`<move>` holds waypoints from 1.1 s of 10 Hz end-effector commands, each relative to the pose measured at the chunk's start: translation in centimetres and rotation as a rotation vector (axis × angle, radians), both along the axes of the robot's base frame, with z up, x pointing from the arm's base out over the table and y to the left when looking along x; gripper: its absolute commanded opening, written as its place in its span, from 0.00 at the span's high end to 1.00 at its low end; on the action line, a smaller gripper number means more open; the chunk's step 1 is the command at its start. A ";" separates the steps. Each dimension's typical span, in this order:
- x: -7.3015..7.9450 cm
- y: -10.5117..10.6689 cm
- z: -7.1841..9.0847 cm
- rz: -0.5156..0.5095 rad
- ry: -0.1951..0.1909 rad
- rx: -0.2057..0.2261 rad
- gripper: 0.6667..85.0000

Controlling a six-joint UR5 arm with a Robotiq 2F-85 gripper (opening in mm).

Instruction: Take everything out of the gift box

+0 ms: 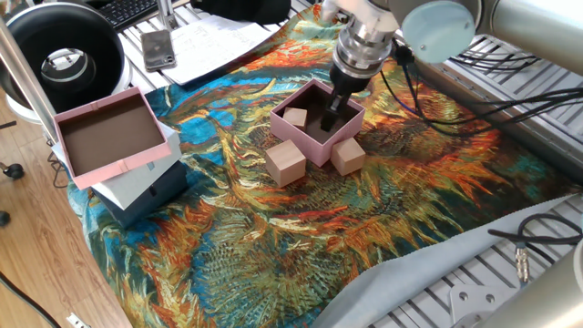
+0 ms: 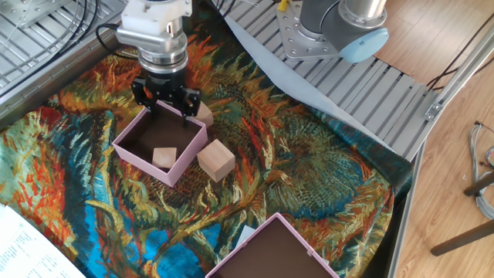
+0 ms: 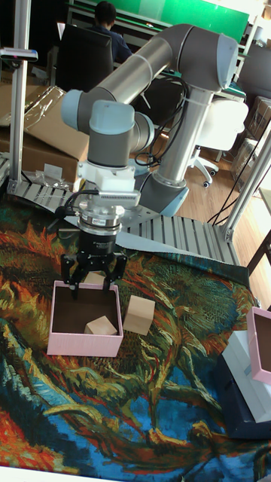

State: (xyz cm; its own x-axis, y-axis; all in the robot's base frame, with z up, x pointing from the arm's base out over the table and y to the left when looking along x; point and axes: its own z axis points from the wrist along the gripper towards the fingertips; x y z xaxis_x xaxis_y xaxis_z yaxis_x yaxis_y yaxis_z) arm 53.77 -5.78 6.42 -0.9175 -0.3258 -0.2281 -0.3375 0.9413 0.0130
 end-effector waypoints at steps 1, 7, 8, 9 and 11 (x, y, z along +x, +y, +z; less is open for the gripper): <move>0.2 0.3 -0.1 -0.051 0.005 0.025 0.11; 3.2 1.1 -1.2 0.155 -0.051 -0.056 0.08; 3.5 1.2 -1.6 0.160 -0.055 -0.053 0.08; 3.6 1.1 -1.8 0.171 -0.055 -0.059 0.08; 4.1 1.4 -2.1 0.198 -0.069 -0.056 0.08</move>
